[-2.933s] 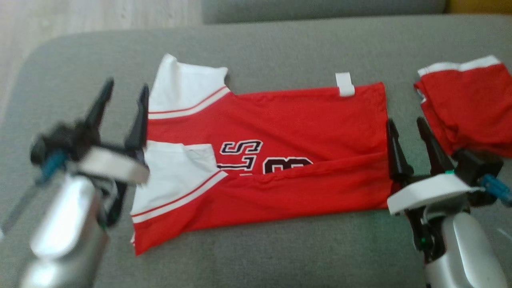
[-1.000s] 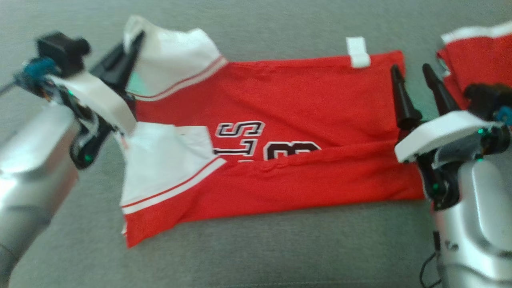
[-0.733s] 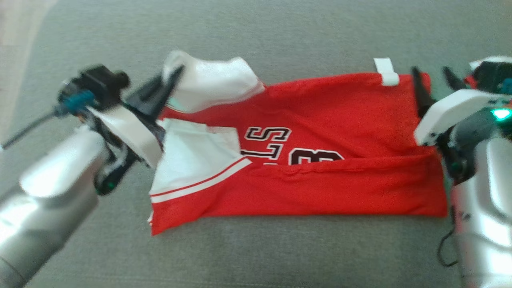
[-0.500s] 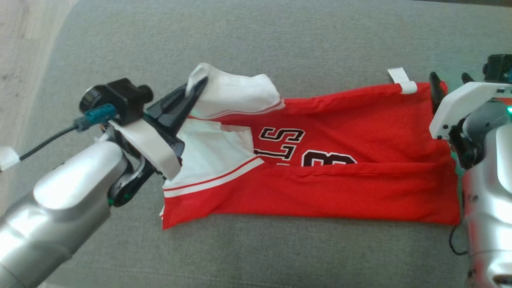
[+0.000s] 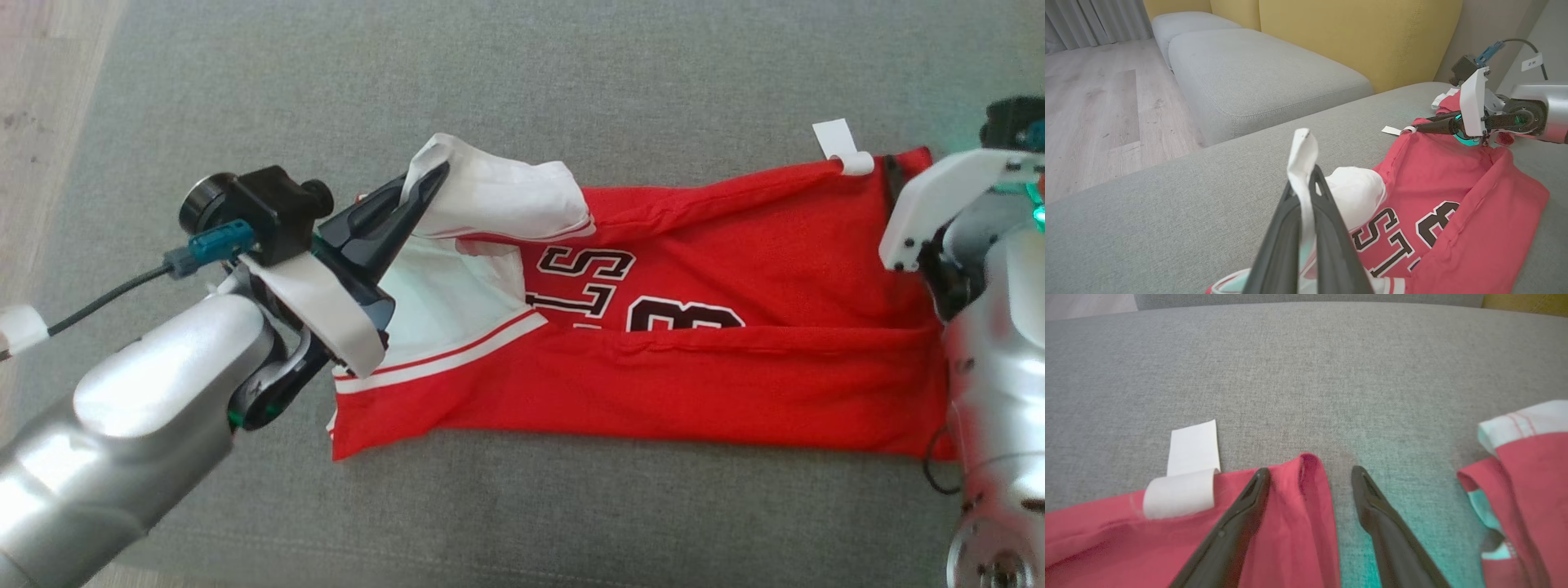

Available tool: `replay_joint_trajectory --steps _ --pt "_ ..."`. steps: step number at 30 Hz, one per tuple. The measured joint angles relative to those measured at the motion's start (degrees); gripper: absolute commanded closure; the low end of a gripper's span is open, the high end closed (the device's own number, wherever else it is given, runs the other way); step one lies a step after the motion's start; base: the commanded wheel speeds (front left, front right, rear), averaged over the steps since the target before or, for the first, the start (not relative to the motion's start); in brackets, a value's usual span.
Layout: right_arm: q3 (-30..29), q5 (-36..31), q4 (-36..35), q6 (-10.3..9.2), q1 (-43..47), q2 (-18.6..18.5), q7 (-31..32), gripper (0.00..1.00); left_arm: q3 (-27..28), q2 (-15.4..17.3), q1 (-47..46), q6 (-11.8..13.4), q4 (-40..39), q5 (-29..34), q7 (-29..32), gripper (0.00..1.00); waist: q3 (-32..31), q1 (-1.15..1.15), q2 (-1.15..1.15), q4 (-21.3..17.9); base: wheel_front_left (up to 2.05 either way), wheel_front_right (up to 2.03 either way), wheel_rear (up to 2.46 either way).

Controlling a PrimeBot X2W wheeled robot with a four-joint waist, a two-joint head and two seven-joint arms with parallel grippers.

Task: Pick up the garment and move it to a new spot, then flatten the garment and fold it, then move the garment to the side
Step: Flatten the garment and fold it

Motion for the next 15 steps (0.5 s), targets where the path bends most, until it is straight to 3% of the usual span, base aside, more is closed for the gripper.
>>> replay_joint_trajectory --steps 1,2,3,15 --pt "0.03 -0.01 0.67 0.0 -0.69 -0.1 0.0 0.0 0.05 0.03 -0.01 0.02 0.01 0.0 -0.01 1.0 0.2 0.0 0.0 0.0 0.0 0.0 0.0" --pt "0.03 -0.01 0.67 0.0 -0.69 -0.1 0.0 0.44 0.05 0.03 -0.01 0.02 0.01 0.0 -0.01 1.0 0.2 0.0 0.0 0.0 0.0 0.0 0.0" --pt "0.12 -0.11 1.31 -0.01 -1.35 -0.15 -0.09 0.97 0.11 0.09 -0.04 0.07 0.09 0.0 -0.01 1.0 0.37 0.0 0.0 -0.02 0.0 0.0 0.0" --pt "6.48 4.93 4.95 0.0 -5.87 -0.13 -9.73 1.0 3.22 0.67 -3.1 1.96 7.06 0.11 -1.32 1.0 -0.63 0.0 0.0 -3.03 0.0 0.0 0.0"
